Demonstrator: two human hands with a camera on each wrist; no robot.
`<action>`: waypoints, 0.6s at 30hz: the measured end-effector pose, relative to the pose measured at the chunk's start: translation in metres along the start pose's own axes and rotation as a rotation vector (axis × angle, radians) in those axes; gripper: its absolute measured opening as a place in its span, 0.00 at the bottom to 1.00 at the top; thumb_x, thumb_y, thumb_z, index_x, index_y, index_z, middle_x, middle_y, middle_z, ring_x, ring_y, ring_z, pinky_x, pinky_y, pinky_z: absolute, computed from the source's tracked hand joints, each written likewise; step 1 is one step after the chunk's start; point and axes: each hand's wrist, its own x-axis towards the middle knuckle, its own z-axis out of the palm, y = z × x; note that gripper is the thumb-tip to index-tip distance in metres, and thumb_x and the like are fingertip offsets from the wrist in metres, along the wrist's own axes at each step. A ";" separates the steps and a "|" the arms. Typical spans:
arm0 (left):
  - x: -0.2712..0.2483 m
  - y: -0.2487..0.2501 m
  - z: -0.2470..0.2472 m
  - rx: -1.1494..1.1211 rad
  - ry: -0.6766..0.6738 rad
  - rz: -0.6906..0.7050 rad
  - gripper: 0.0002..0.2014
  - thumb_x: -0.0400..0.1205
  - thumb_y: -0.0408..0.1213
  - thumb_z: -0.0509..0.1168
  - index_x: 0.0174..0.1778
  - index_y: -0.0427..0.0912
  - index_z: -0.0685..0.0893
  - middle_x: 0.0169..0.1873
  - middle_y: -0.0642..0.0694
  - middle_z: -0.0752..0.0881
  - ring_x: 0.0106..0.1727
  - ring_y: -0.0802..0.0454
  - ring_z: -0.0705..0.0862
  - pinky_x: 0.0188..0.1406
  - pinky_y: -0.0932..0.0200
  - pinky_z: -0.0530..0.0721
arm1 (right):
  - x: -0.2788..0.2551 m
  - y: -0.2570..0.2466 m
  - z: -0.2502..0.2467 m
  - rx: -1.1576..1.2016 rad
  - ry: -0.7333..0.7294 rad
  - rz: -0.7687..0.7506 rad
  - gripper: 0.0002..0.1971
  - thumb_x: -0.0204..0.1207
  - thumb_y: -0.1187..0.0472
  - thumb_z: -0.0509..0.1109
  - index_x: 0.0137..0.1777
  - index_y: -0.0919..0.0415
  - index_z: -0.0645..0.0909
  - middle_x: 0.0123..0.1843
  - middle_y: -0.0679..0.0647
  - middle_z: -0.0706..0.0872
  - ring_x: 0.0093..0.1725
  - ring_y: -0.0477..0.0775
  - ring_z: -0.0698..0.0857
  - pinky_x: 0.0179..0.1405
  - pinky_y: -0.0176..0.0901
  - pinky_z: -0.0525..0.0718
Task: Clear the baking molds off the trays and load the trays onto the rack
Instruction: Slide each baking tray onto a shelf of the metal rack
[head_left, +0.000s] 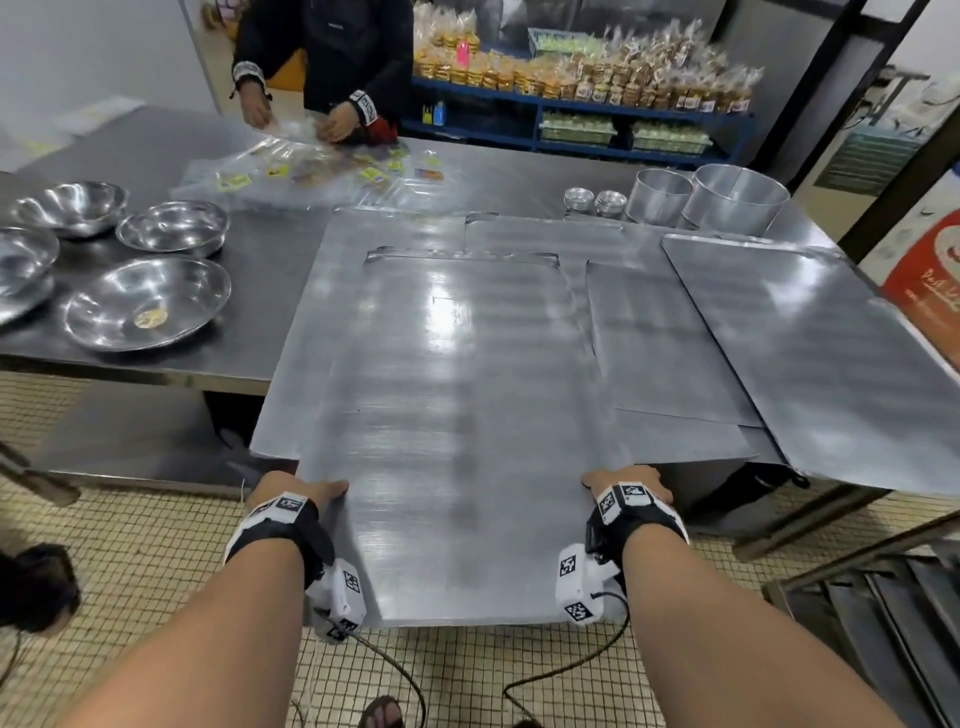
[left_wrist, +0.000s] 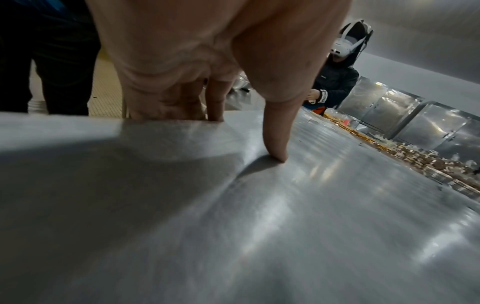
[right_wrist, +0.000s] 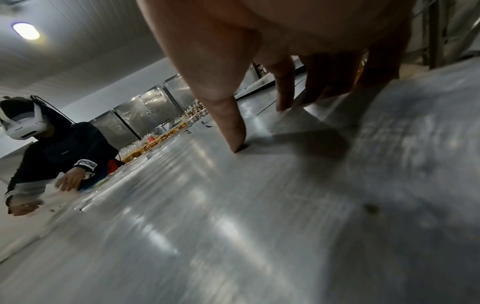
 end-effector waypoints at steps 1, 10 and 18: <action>-0.003 -0.001 0.001 -0.013 0.024 -0.005 0.28 0.69 0.49 0.81 0.52 0.30 0.83 0.48 0.33 0.87 0.49 0.32 0.86 0.58 0.41 0.84 | 0.004 0.001 -0.003 0.014 -0.035 -0.014 0.37 0.57 0.45 0.76 0.65 0.64 0.74 0.62 0.64 0.83 0.61 0.68 0.83 0.64 0.59 0.81; -0.022 0.017 0.010 -0.003 0.120 -0.035 0.29 0.64 0.50 0.81 0.52 0.34 0.83 0.52 0.33 0.86 0.52 0.32 0.85 0.56 0.41 0.86 | 0.023 -0.004 -0.036 0.008 -0.209 -0.164 0.15 0.68 0.51 0.75 0.47 0.61 0.83 0.51 0.57 0.86 0.47 0.58 0.84 0.48 0.40 0.81; -0.019 0.025 0.024 0.131 0.178 -0.119 0.32 0.63 0.54 0.81 0.52 0.36 0.80 0.64 0.30 0.79 0.65 0.33 0.78 0.64 0.41 0.80 | 0.046 0.004 -0.028 0.060 -0.244 -0.168 0.21 0.70 0.53 0.76 0.61 0.62 0.84 0.53 0.60 0.84 0.52 0.61 0.85 0.45 0.42 0.78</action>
